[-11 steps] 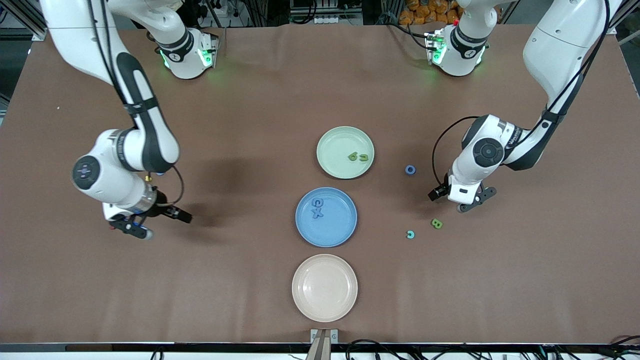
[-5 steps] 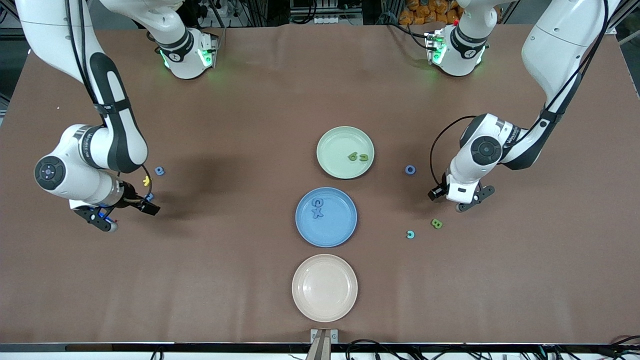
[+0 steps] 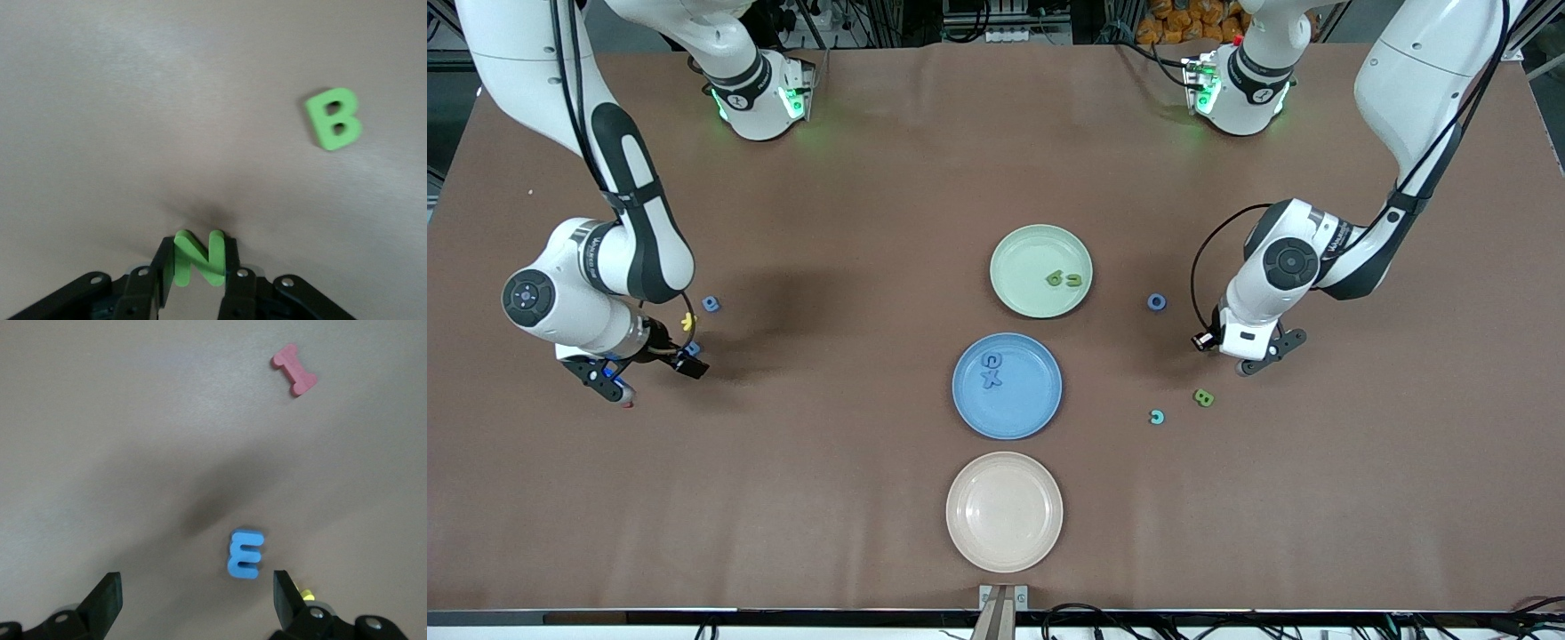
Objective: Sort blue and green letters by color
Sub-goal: 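Drop N on the green plate while the right gripper grasps blue E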
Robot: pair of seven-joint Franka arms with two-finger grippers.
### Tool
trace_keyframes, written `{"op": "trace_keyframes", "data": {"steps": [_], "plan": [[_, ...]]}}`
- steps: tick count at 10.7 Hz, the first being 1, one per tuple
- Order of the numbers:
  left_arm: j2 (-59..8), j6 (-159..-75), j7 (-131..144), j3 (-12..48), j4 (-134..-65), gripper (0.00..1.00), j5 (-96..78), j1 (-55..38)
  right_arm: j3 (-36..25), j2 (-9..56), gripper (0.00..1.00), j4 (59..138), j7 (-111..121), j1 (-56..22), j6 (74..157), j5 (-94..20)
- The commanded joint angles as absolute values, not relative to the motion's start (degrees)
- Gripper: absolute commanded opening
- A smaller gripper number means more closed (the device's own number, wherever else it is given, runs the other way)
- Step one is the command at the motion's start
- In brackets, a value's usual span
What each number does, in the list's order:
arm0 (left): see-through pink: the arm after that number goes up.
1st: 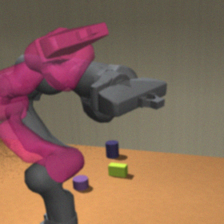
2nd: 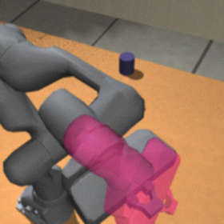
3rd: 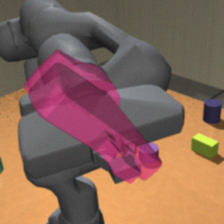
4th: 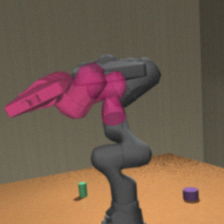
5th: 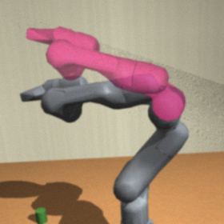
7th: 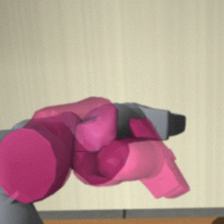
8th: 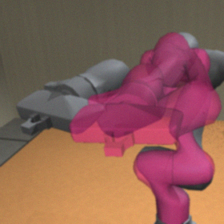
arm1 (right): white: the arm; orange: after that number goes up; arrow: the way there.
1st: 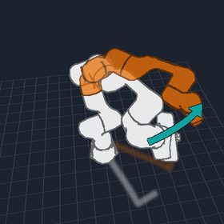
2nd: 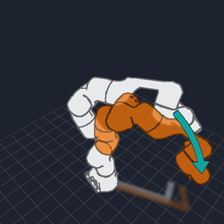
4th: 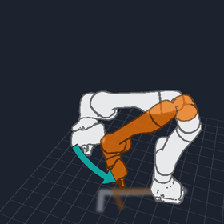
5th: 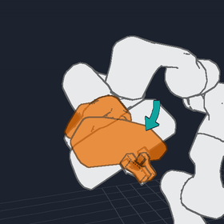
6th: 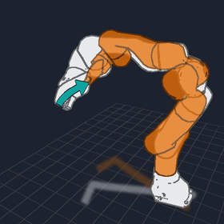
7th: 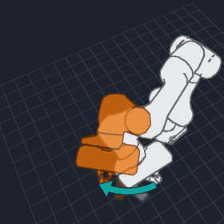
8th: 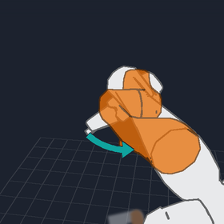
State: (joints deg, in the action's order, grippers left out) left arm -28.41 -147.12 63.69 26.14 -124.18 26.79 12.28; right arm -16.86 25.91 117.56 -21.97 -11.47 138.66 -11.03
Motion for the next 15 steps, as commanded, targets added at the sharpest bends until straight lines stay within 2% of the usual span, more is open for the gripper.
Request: {"op": "trace_keyframes", "data": {"steps": [1,8,11,13,14,15], "plan": [[-26.29,-147.22,67.57,29.52,-123.57,0.00,27.60,12.57,-16.08,26.72,1.00,118.82,-23.38,-10.11,141.93,-10.19],[-26.10,-147.04,79.79,39.46,-122.34,0.00,27.60,10.12,-15.82,29.36,0.98,119.44,-23.47,-9.41,145.81,-11.86],[-27.15,-146.78,88.83,39.46,-120.59,0.00,27.42,0.73,-15.38,29.36,0.77,120.67,-23.47,-9.32,147.12,-12.39],[-28.12,-146.78,90.52,39.46,-120.24,0.00,27.42,-2.97,-14.77,29.36,0.72,122.25,-23.47,-8.71,149.32,-12.39],[-28.12,-146.78,90.44,39.29,-120.15,0.28,27.42,-3.42,-14.50,29.36,0.70,122.60,-23.38,-8.44,149.50,-12.39],[-28.39,-146.69,90.35,39.20,-119.89,0.90,27.94,-3.34,-14.24,29.27,0.68,123.04,-23.38,-8.44,149.59,-12.39]]}}
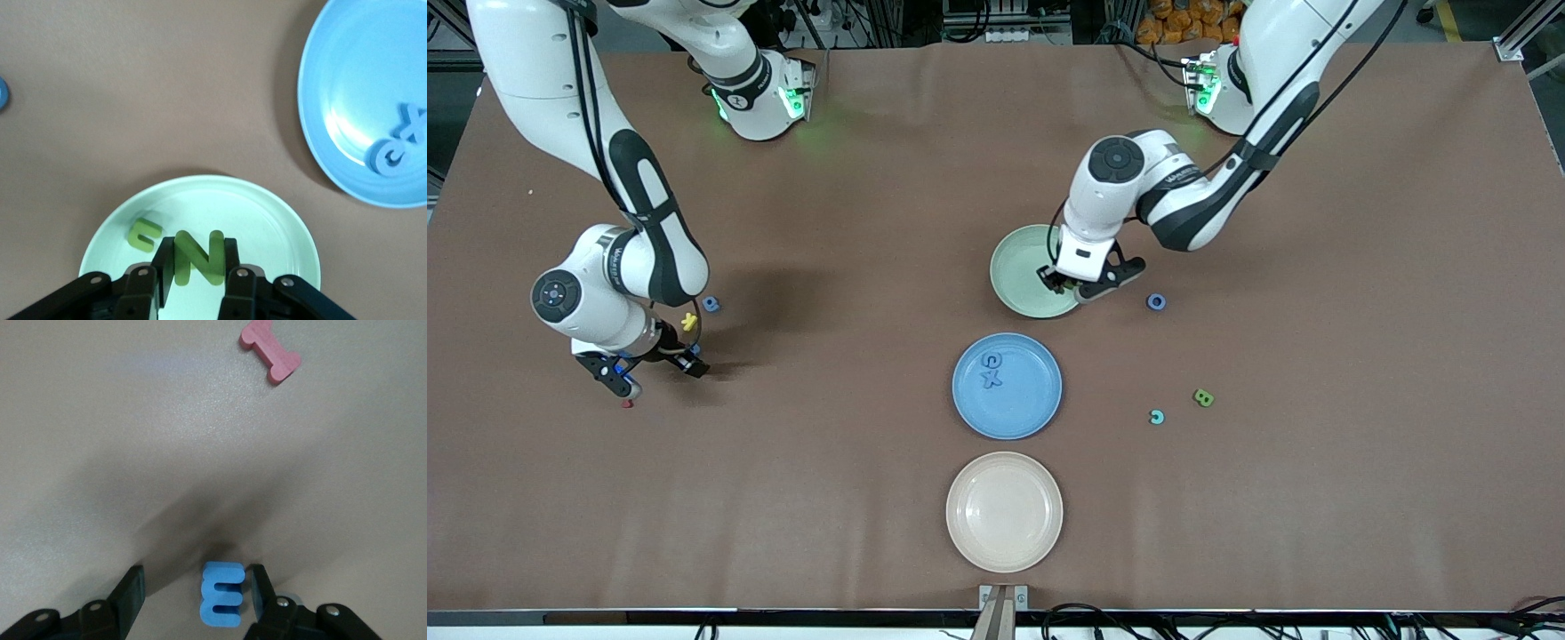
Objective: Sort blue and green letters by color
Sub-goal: 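Drop N on the green plate while the right gripper grasps blue E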
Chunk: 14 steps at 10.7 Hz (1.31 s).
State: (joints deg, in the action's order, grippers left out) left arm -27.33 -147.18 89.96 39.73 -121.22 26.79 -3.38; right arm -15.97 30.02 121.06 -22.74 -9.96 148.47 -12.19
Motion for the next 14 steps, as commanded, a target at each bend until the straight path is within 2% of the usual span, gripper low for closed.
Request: {"op": "trace_keyframes", "data": {"steps": [1,4,8,10,14], "plan": [[-28.39,-146.34,90.35,39.20,-119.80,1.00,28.12,-3.34,-13.98,29.27,0.64,123.13,-23.38,-8.35,149.85,-12.39],[-28.48,-146.07,90.09,39.03,-119.09,1.00,28.21,-2.73,-13.89,29.18,0.52,123.05,-23.47,-8.26,149.50,-12.39],[-29.53,-146.07,85.35,30.61,-114.72,1.00,31.99,-2.55,-13.80,29.00,0.25,122.96,-23.29,-8.09,148.97,-12.31],[-30.15,-146.07,83.42,27.35,-113.47,1.00,32.08,-2.46,-12.84,28.57,0.23,122.52,-22.68,-8.09,147.14,-12.13],[-33.65,-145.99,83.49,22.68,-108.12,1.00,29.20,-0.80,-10.73,26.55,0.10,119.63,-20.49,-8.79,141.95,-11.95]]}}
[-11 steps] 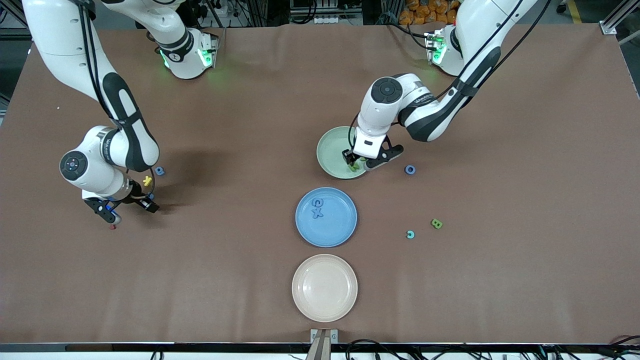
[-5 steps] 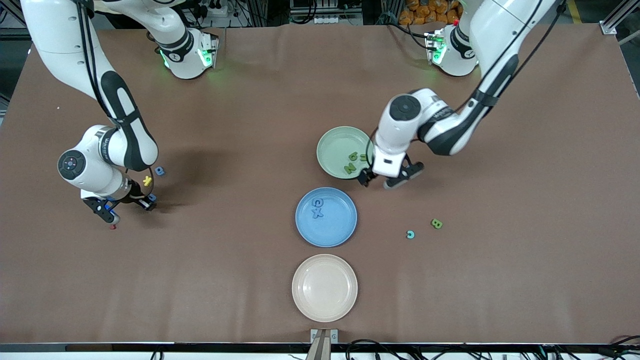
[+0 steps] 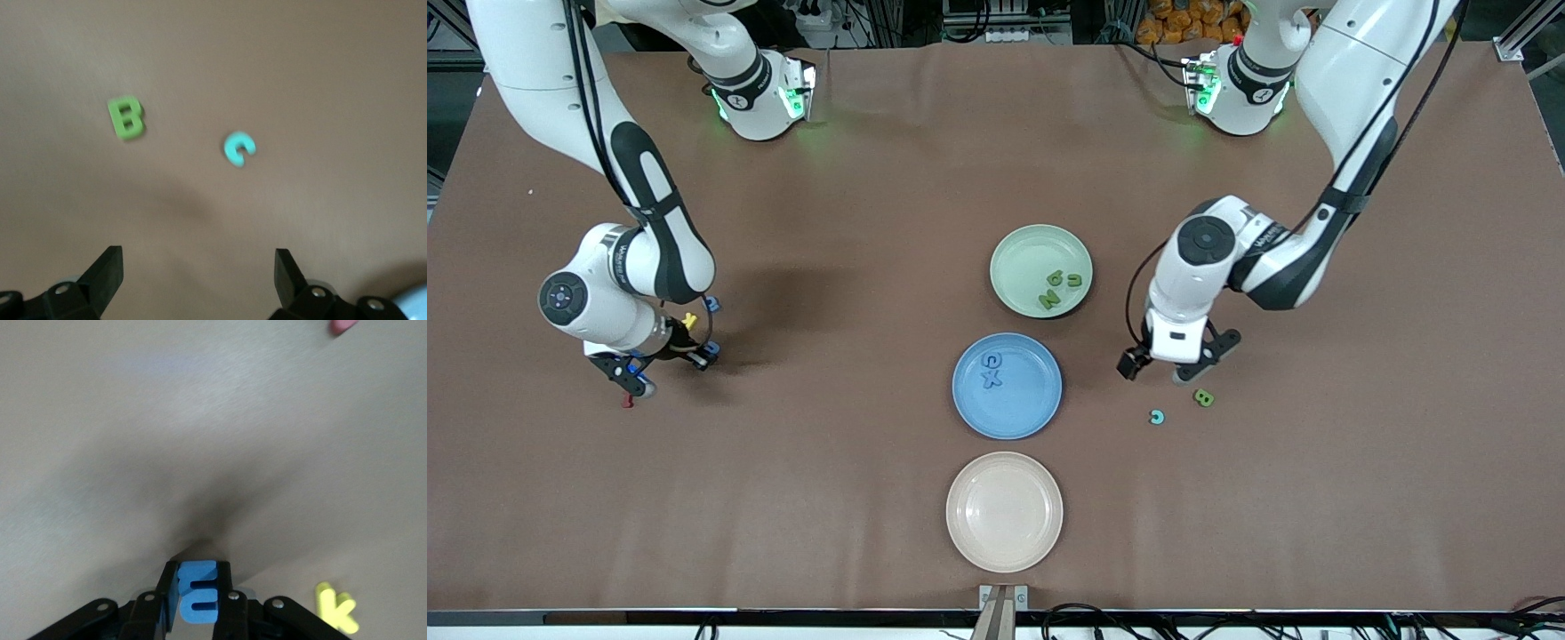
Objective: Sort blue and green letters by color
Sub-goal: 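Grasp green B with the left gripper while the right gripper drops E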
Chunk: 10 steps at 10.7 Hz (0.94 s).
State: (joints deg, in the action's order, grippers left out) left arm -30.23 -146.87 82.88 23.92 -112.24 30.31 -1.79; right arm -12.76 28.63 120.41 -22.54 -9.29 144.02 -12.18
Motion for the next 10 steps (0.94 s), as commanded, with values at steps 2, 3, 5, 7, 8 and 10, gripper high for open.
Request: {"op": "trace_keyframes", "data": {"steps": [2,3,5,7,8,10], "plan": [[-36.29,-145.99,83.50,22.15,-106.01,1.00,28.74,1.22,-9.67,25.84,0.10,117.96,-20.22,-10.44,142.03,-11.87],[-36.91,-145.99,83.41,22.15,-105.47,1.00,28.13,2.27,-9.58,25.93,0.10,116.64,-19.87,-12.37,141.94,-11.95],[-38.22,-145.03,82.62,22.15,-105.21,1.00,27.69,3.95,-9.58,26.63,0.10,113.13,-19.95,-17.29,141.94,-11.95],[-39.20,-143.44,81.83,22.15,-104.24,1.00,27.69,3.96,-9.58,28.64,0.10,109.27,-19.69,-22.39,142.03,-11.95],[-39.46,-143.35,81.74,22.15,-104.15,1.00,27.69,3.96,-9.58,29.87,0.10,106.81,-20.38,-24.85,142.03,-12.13],[-39.81,-142.74,81.39,22.06,-104.06,1.00,27.69,4.04,-9.32,32.50,0.10,102.77,-20.04,-29.16,142.12,-12.30]]}}
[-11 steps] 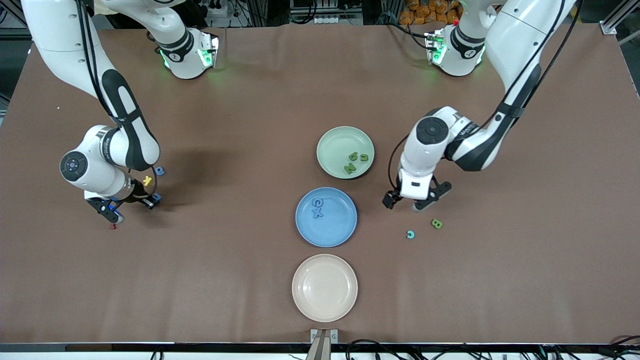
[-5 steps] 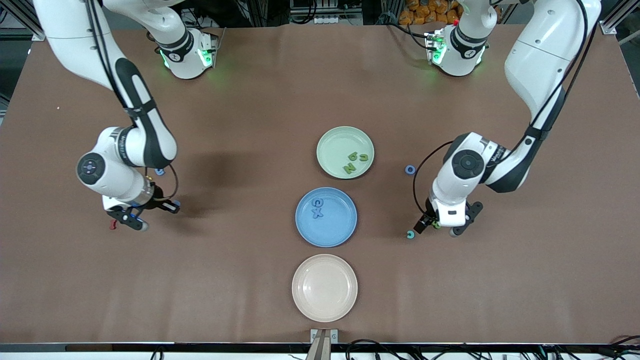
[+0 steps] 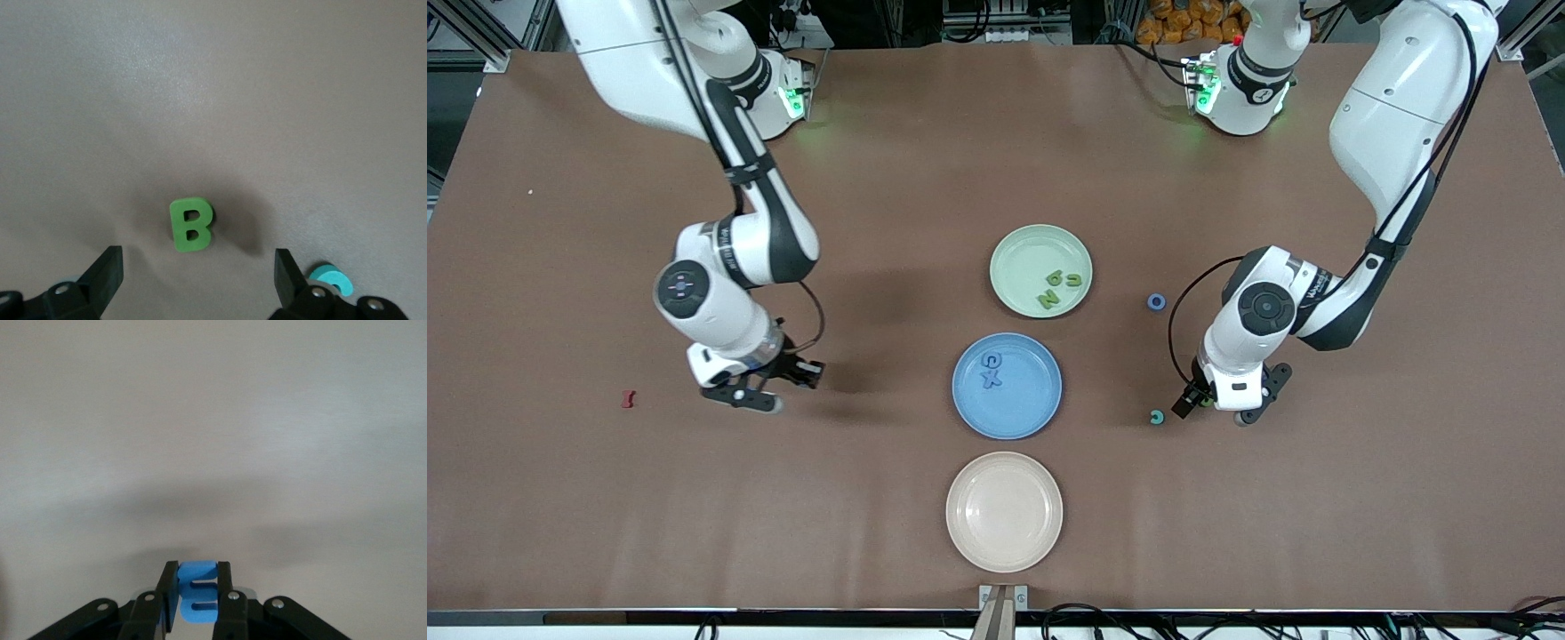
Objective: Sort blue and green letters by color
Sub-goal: 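Grasp green B with the left gripper while the right gripper drops E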
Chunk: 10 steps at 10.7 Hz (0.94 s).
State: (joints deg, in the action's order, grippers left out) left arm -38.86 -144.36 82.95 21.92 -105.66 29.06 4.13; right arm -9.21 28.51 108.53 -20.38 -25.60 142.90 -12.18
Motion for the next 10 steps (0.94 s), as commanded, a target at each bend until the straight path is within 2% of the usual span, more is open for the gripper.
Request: {"op": "trace_keyframes", "data": {"steps": [1,4,5,6,7,9,10], "plan": [[-39.81,-142.73,81.30,21.97,-103.89,1.00,27.69,4.22,-9.32,34.69,0.10,99.96,-20.39,-31.88,142.55,-12.30],[-40.17,-142.56,79.89,21.88,-103.71,1.00,27.69,4.31,-9.32,40.07,0.12,91.51,-20.39,-36.64,143.08,-12.30],[-40.17,-142.47,79.37,21.88,-103.71,0.97,27.69,4.31,-8.53,41.04,0.12,89.32,-20.04,-37.09,143.69,-12.30],[-40.17,-142.38,78.76,21.88,-103.71,0.56,27.69,4.83,-7.22,41.74,0.12,87.47,-19.95,-37.26,144.40,-12.22],[-40.51,-142.38,77.79,21.80,-103.80,0.32,27.69,5.27,-6.34,42.36,0.12,86.67,-20.13,-38.05,146.06,-12.22],[-41.39,-142.47,76.82,20.58,-103.71,0.04,27.69,5.27,-5.02,42.80,0.15,86.66,-20.21,-38.84,148.96,-12.22],[-41.48,-142.47,76.90,20.48,-103.71,0.00,27.69,5.19,-4.75,42.89,0.21,86.57,-20.30,-39.46,149.50,-12.22]]}}
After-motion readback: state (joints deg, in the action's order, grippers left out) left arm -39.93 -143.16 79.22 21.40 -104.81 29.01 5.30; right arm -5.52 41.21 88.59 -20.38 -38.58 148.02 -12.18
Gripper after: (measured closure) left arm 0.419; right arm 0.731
